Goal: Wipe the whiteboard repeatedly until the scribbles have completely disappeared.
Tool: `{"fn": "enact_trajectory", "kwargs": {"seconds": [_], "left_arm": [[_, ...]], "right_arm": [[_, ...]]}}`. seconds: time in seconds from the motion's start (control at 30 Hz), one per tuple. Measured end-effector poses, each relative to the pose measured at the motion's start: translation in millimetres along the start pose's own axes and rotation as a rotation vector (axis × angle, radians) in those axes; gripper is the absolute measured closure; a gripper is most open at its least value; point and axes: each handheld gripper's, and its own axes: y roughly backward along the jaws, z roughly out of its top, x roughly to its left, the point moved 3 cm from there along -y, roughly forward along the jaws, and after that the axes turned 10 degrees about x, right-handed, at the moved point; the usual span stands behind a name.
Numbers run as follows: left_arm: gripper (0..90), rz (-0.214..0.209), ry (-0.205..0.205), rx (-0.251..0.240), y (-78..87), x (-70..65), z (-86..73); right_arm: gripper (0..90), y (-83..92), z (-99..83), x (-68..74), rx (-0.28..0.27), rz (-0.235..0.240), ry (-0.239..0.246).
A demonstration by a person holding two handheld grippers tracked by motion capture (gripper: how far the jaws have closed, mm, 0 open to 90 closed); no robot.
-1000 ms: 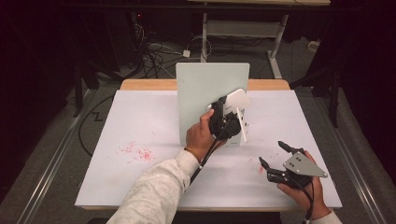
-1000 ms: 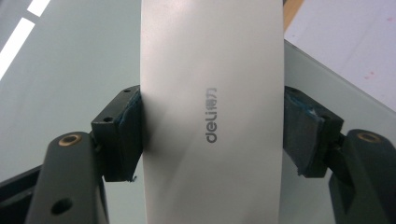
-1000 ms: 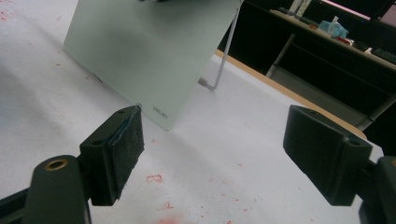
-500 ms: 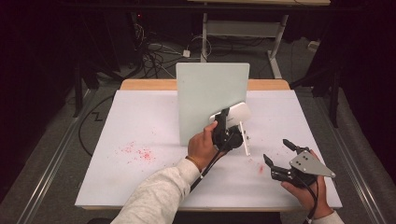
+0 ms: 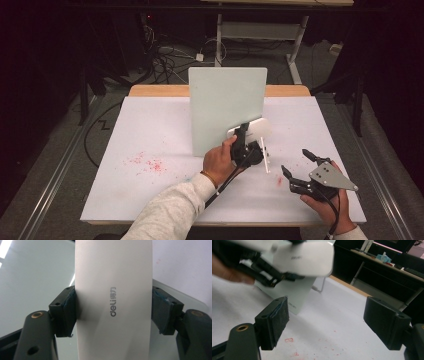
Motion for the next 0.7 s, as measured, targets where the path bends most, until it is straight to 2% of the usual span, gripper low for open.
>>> {"fn": "enact_trajectory", "kwargs": {"seconds": [0.03, 0.1, 0.13, 0.2, 0.27, 0.37, 0.4, 0.53, 0.7], "left_arm": [[29.0, 0.001, 0.003, -0.010, -1.0, 6.3, 4.8], [29.1, -0.004, 0.035, -0.006, -0.2, 12.6, 9.5], [29.0, 0.007, 0.039, -0.007, 0.1, 17.6, 12.4], [29.1, 0.022, 0.037, -0.004, 0.1, 22.0, 17.6], [29.0, 0.030, 0.016, 0.004, 0.3, 22.9, 20.4], [29.1, 0.033, 0.006, 0.015, 0.4, 19.2, 19.7], [29.1, 0.026, 0.020, 0.005, -0.4, 15.6, 19.1], [29.1, 0.011, -0.041, 0.029, 0.3, 1.6, 11.4], [29.0, -0.029, -0.020, 0.032, 0.4, -10.8, -0.8]], "right_arm": [[20.7, -0.2, 0.0, 0.3, 0.001, 0.001, 0.001], [20.7, -0.5, 0.0, 0.9, 0.004, 0.005, 0.005], [20.8, -0.6, 0.1, 1.2, 0.005, 0.010, 0.002], [20.7, -0.5, 0.8, 1.6, 0.004, 0.020, -0.002], [20.7, -0.2, 1.0, 1.9, 0.004, 0.020, 0.003], [20.8, -0.5, 0.5, 1.7, 0.005, 0.022, 0.002], [20.7, -0.4, 0.3, 1.7, 0.006, 0.022, -0.001], [20.8, 0.1, 0.5, 0.0, 0.003, 0.018, 0.001], [20.9, 3.3, 1.0, -4.7, -0.009, 0.005, -0.020]]}}
